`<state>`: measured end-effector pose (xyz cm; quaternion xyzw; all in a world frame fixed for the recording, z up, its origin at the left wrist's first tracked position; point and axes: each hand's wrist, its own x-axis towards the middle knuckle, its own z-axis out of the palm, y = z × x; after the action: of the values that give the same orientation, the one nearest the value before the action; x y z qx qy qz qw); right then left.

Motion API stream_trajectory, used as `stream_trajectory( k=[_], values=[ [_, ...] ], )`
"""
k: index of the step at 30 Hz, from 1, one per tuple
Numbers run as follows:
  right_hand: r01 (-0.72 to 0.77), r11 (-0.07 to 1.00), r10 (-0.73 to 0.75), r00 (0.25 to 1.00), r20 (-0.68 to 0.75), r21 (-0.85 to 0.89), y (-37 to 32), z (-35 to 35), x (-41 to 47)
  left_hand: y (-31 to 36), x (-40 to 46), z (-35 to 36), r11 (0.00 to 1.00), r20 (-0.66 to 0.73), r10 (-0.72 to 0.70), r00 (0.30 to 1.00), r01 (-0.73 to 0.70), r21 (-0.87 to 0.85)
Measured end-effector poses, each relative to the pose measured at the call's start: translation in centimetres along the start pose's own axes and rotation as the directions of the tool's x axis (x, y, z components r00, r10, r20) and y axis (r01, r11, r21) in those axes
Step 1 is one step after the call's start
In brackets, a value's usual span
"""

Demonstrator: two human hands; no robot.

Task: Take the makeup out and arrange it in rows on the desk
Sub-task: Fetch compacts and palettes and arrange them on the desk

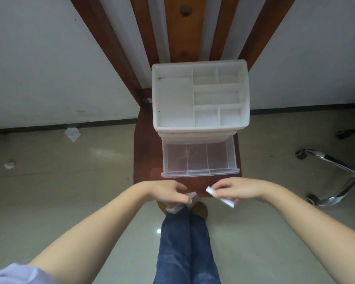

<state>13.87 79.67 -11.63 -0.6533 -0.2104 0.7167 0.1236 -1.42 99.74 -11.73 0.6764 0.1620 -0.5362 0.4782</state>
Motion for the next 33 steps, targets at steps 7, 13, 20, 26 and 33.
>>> stream_trajectory(
  k=[7,13,20,26,33],
  values=[
    [-0.064,0.989,0.032,0.973,-0.229,-0.135,-0.5,-0.2,2.3,0.8,2.4,-0.6,0.986,-0.165,-0.040,0.986,0.066,0.151],
    [-0.050,0.966,-0.052,0.924,-0.379,-0.254,-3.3,-4.2,4.1,2.4,2.8,-5.6,0.960,-0.362,-0.017,0.932,0.117,0.256],
    [0.014,0.964,-0.149,0.855,-0.497,-0.265,-5.6,-3.5,2.3,2.7,0.7,-6.1,0.955,-0.387,-0.011,0.922,0.124,0.268],
    [0.061,0.865,-0.338,0.804,-0.489,-0.498,-7.9,0.7,-2.5,1.6,-6.2,-1.8,0.983,-0.612,0.061,0.789,0.058,0.172],
    [0.156,0.511,-0.618,0.750,-0.235,-0.846,-13.2,2.9,-4.8,-1.3,-13.9,4.7,0.995,-0.888,-0.098,0.449,0.077,-0.071]
  ],
)
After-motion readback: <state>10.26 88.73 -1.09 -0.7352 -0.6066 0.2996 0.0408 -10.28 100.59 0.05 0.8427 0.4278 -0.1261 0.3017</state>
